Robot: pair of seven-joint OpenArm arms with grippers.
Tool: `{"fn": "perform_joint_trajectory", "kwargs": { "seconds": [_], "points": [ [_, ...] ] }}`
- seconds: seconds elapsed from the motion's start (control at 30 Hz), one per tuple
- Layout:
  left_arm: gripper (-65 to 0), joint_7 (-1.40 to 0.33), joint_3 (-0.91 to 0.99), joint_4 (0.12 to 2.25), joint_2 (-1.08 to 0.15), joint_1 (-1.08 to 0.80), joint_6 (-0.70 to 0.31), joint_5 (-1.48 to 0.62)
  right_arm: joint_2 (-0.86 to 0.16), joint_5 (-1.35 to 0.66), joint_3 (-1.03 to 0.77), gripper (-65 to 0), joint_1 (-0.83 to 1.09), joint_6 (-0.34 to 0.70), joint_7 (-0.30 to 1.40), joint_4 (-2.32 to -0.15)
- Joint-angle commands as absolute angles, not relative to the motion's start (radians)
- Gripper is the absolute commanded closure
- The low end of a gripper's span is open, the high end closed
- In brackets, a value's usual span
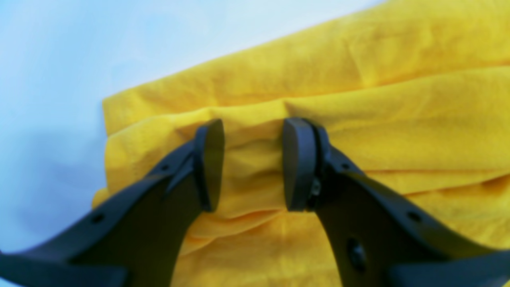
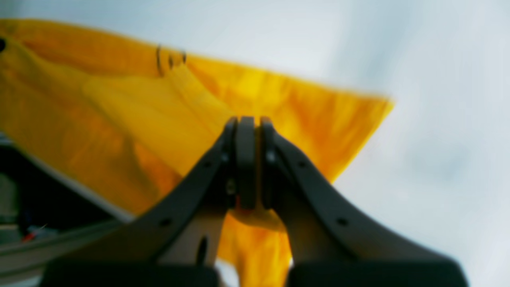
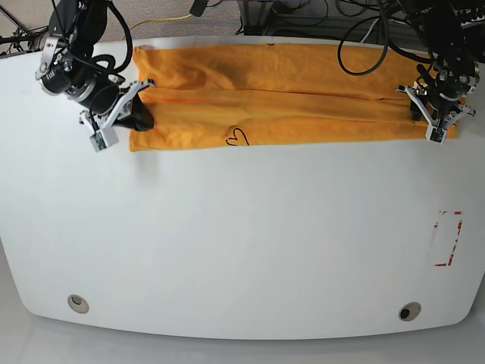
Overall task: Fold the T-shirt properly
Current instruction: 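Release the folded hem and regrasp the folded strip ends with both grippers, then smooth the folded strip with both grippers, pulling its ends apart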
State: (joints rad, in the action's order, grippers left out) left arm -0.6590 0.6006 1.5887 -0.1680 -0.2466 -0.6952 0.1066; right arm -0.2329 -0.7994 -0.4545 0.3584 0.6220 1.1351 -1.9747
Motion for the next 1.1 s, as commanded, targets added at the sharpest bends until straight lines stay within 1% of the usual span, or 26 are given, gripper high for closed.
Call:
{"fn": "perform_joint_trajectory", "kwargs": {
  "seconds": [0.0, 0.17, 0.2, 0.3, 0.47, 0.53, 0.67, 0.77, 0.8, 0.93, 1.0, 1.07],
  "points": [
    [-22.1, -0.716, 0.595, 1.570, -0.171, -0.259, -0.698, 0.148, -0.255, -0.857, -0.464, 0.0, 0.377, 0.625, 1.110, -1.992],
    [-21.9, -0.716, 0.549, 1.573, -0.180, -0.262, -0.698, 0.150, -0.255, -0.860, -0.469, 0.0, 0.443, 0.625, 1.104, -1.988],
    [-21.9, -0.716, 0.547, 1.572, -0.186, -0.262, -0.698, 0.148, -0.257, -0.860, -0.469, -0.8, 0.453, 0.625, 1.104, -1.988],
    [-21.9, -0.716, 0.547, 1.573, -0.186, -0.260, -0.698, 0.148, -0.259, -0.860, -0.481, -9.8, 0.484, 0.622, 1.104, -1.989],
    [-22.1, -0.716, 0.545, 1.575, -0.186, -0.257, -0.698, 0.147, -0.254, -0.868, -0.598, -38.4, 0.538, 0.625, 1.104, -1.995],
    [-22.1, -0.716, 0.545, 1.575, -0.186, -0.243, -0.698, 0.147, -0.254, -0.872, -0.624, -44.4, 0.538, 0.628, 1.104, -2.005],
    [-22.1, -0.717, 0.547, 1.573, -0.186, -0.234, -0.698, 0.147, -0.254, -0.961, -0.625, -45.2, 0.533, 0.698, 1.104, -2.008],
    [-22.1, -0.717, 0.547, 1.573, -0.186, -0.234, -0.698, 0.147, -0.252, -1.046, -0.605, -45.2, 0.509, 0.698, 1.110, -2.002],
    [-22.1, -0.717, 0.547, 1.573, -0.186, -0.234, -0.698, 0.147, -0.242, -1.061, -0.572, -45.2, 0.492, 0.698, 1.110, -1.992],
    [-22.1, -0.717, 0.547, 1.573, -0.186, -0.231, -0.698, 0.147, -0.208, -1.041, -0.470, -44.9, 0.427, 0.698, 1.110, -1.946],
    [-22.1, -0.717, 0.547, 1.575, -0.186, -0.231, -0.698, 0.147, -0.183, -1.020, -0.426, -42.6, 0.401, 0.698, 1.110, -1.902],
    [-22.1, -0.717, 0.549, 1.584, -0.186, -0.231, -0.698, 0.147, -0.165, -0.987, -0.371, -37.9, 0.374, 0.698, 1.110, -1.825]
  ]
}}
